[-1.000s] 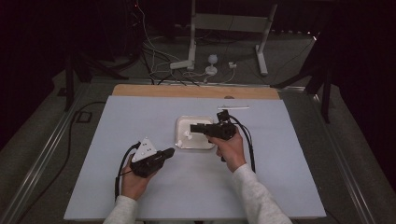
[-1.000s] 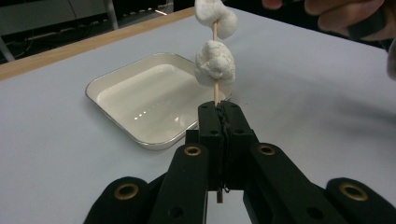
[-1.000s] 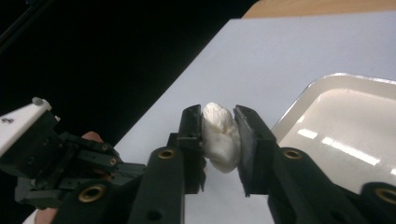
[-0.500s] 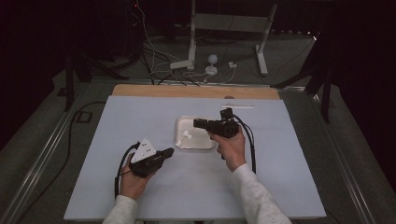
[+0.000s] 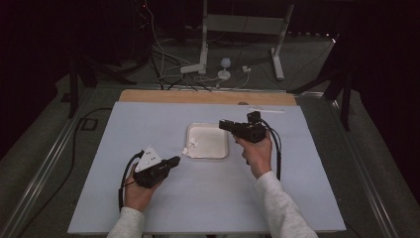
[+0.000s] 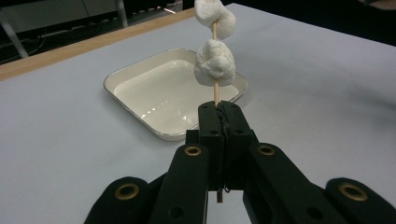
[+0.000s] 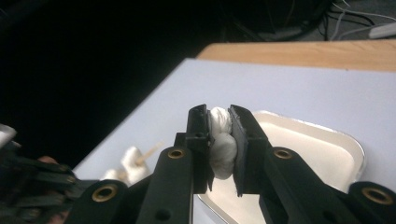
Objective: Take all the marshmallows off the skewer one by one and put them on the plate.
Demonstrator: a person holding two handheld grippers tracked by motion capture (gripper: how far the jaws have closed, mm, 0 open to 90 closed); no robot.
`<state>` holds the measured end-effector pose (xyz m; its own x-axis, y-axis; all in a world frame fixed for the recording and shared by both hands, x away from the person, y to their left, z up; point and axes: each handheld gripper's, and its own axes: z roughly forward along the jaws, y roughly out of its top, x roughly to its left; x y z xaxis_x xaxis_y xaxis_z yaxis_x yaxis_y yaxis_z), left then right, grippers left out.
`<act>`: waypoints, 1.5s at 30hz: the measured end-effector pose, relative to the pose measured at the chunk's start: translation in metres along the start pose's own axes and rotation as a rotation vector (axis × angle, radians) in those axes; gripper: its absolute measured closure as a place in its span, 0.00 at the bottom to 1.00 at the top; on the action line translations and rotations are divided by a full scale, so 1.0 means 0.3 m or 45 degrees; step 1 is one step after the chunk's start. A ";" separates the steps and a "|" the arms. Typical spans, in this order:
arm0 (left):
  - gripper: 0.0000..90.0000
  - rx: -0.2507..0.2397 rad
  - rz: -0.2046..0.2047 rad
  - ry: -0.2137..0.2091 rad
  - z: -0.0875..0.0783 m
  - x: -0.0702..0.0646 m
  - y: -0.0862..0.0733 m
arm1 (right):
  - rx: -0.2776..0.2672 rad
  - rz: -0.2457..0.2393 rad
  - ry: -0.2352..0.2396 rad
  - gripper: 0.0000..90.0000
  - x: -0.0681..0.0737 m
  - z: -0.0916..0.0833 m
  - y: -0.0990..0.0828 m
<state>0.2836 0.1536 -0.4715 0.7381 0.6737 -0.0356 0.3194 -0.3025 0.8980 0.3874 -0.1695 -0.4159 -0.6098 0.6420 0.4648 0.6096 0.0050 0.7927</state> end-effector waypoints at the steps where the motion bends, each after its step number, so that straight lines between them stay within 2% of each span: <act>1: 1.00 -0.003 -0.006 0.000 0.000 0.001 0.000 | 0.010 -0.004 -0.003 0.87 0.000 0.009 -0.006; 3: 1.00 -0.005 -0.008 0.003 -0.001 0.003 0.000 | 0.035 -0.028 -0.028 0.87 -0.001 0.027 -0.016; 13: 1.00 -0.010 -0.031 0.011 -0.004 0.012 -0.003 | 0.151 -0.054 -0.135 0.83 -0.029 0.122 -0.063; 16: 1.00 -0.008 -0.031 0.012 -0.002 0.012 -0.004 | 0.167 -0.056 -0.183 0.70 -0.040 0.146 -0.073; 19: 1.00 -0.007 -0.032 0.014 -0.003 0.014 -0.004 | 0.182 -0.045 -0.220 0.52 -0.049 0.159 -0.078; 22: 1.00 -0.009 -0.036 0.018 -0.003 0.016 -0.005 | 0.177 -0.051 -0.219 0.42 -0.048 0.157 -0.082; 27: 1.00 -0.008 -0.037 0.022 -0.002 0.016 -0.004 | 0.172 -0.045 -0.126 0.30 -0.030 0.135 -0.086; 31: 1.00 -0.007 -0.039 0.021 0.000 0.015 -0.004 | 0.162 -0.053 -0.037 0.26 -0.002 0.115 -0.087; 36: 1.00 -0.008 -0.039 0.018 0.003 0.013 -0.003 | 0.163 -0.089 0.043 0.24 0.040 0.106 -0.089; 41: 1.00 -0.017 -0.040 0.007 0.005 0.007 -0.001 | 0.157 -0.083 0.120 0.28 0.072 0.115 -0.094; 45: 1.00 -0.023 -0.038 -0.007 0.007 0.001 0.002 | 0.160 -0.059 0.198 0.39 0.086 0.131 -0.099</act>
<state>0.2854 0.1522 -0.4718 0.7319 0.6783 -0.0648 0.3306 -0.2703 0.9042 0.3735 -0.1229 -0.4431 -0.7038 0.5124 0.4921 0.6314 0.1337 0.7639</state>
